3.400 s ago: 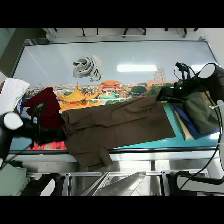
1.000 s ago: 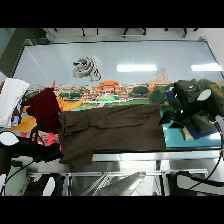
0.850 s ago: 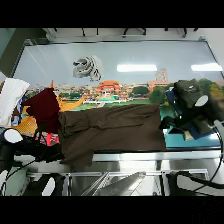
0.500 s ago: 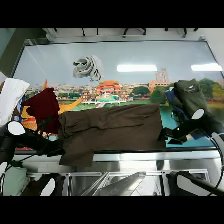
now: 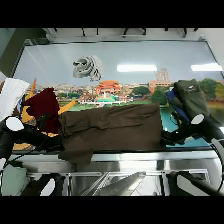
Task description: Fold the shirts.
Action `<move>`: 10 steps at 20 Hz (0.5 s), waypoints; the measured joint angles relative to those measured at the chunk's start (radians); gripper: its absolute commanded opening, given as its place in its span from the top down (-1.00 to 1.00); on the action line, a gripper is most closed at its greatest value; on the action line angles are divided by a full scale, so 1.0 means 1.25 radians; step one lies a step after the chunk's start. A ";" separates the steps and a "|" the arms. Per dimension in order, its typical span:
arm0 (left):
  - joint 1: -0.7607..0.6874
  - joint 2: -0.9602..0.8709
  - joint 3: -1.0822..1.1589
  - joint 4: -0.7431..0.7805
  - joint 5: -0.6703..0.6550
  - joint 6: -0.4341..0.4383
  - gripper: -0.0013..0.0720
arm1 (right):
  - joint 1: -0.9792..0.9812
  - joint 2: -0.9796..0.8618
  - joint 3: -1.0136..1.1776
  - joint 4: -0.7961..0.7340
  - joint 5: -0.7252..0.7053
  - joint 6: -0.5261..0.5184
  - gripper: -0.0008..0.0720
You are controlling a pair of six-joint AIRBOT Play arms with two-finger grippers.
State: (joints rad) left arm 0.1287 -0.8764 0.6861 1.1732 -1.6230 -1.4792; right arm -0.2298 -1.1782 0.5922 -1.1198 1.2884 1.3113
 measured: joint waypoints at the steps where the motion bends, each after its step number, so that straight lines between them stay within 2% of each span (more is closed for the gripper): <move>1: 0.000 0.015 -0.003 0.010 -0.005 0.002 0.93 | 0.000 0.032 0.000 -0.011 0.024 0.000 0.90; 10: 0.001 0.267 -0.011 0.097 -0.118 -0.061 0.94 | 0.001 0.395 0.052 -0.128 0.286 0.103 0.90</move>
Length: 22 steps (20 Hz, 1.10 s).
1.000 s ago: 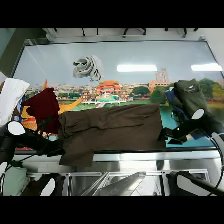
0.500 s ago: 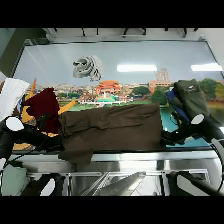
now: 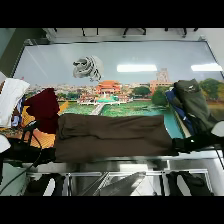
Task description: Fold the shirts.
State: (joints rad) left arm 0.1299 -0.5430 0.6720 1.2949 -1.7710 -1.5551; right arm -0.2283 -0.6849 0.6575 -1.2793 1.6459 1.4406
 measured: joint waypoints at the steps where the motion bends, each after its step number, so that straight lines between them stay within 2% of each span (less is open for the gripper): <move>1: 0.000 0.024 0.000 0.000 -0.013 -0.007 0.94 | 0.000 0.023 0.021 -0.020 0.019 0.008 0.90; 4: 0.000 0.055 0.000 0.003 -0.037 -0.028 0.94 | 0.000 0.040 0.074 -0.059 0.036 0.022 0.90; 7: -0.001 -0.010 0.004 -0.008 0.019 -0.027 0.94 | 0.000 -0.020 0.095 -0.064 -0.001 0.028 0.90; 10: -0.025 -0.170 0.057 -0.040 0.137 0.001 0.94 | 0.000 -0.108 0.103 -0.063 -0.071 0.030 0.90; 13: -0.074 -0.393 0.163 -0.038 0.206 0.038 0.94 | 0.000 -0.204 0.107 -0.054 -0.147 0.032 0.90; 18: -0.148 -0.691 0.366 0.030 0.221 0.063 0.94 | 0.000 -0.334 0.108 -0.038 -0.248 0.032 0.90; 22: -0.162 -0.768 0.481 0.092 0.223 0.063 0.94 | 0.000 -0.385 0.111 -0.030 -0.314 0.032 0.90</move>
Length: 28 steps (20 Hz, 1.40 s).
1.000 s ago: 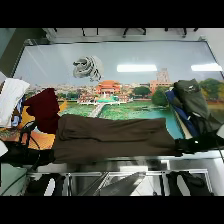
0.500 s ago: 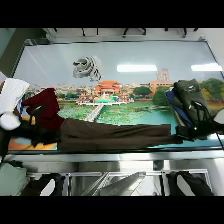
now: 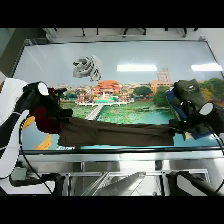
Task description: Fold the shirts.
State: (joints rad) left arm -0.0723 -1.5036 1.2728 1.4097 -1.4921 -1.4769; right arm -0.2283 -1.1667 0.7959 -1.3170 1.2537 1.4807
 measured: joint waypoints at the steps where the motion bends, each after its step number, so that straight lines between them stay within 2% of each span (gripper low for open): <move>1: 0.000 -0.008 0.021 0.008 0.003 -0.003 0.94 | 0.000 -0.006 0.001 0.000 -0.015 -0.001 0.90; 11: 0.001 -0.080 0.071 0.040 0.066 -0.005 0.93 | 0.000 -0.035 0.004 0.021 -0.185 -0.028 0.89; 12: 0.000 -0.085 0.072 0.042 0.071 -0.005 0.93 | 0.000 -0.039 0.004 0.030 -0.197 -0.031 0.49; 13: 0.000 -0.089 0.072 0.045 0.075 -0.005 0.63 | 0.000 -0.042 0.004 0.036 -0.206 -0.031 -0.68; 14: 0.000 -0.090 0.073 0.051 0.079 -0.005 -0.38 | 0.000 -0.044 0.005 0.040 -0.211 -0.031 -0.96; 15: 0.002 -0.090 0.073 0.057 0.080 -0.005 -0.71 | -0.002 -0.046 0.009 0.045 -0.206 -0.034 -0.96; 17: 0.009 -0.081 0.073 0.055 0.074 -0.005 -0.71 | -0.003 -0.047 0.028 0.058 -0.163 -0.053 -0.96; 22: 0.060 -0.006 0.073 0.054 0.070 -0.027 -0.67 | -0.047 -0.051 0.085 0.104 -0.035 -0.114 -0.96; 24: 0.085 0.040 0.073 0.051 0.077 -0.043 0.93 | -0.064 -0.071 0.093 0.146 -0.007 -0.147 -0.96; 28: 0.094 0.124 0.073 0.045 0.090 -0.048 0.94 | -0.077 -0.125 0.099 0.185 0.006 -0.188 -0.95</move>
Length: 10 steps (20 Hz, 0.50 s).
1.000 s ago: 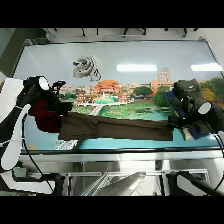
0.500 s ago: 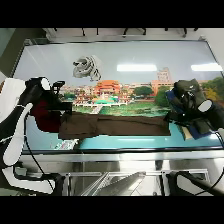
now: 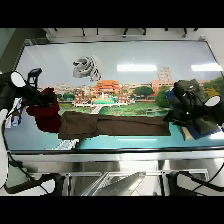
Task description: Fold the shirts.
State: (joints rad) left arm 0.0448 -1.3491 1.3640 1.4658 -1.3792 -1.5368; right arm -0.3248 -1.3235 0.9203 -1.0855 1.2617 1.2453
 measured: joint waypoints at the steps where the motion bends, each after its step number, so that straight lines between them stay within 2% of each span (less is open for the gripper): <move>1: -0.004 0.015 0.000 0.000 0.005 0.000 0.94 | -0.001 -0.015 0.001 0.004 0.000 -0.007 -0.96; 10: -0.072 0.065 0.000 0.000 0.048 -0.003 0.93 | 0.018 -0.091 -0.017 0.050 -0.005 -0.061 -0.95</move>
State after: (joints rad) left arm -0.0452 -1.2682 1.3640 1.4658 -1.3197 -1.5402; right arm -0.3023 -1.4376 0.8993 -1.0233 1.2556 1.1687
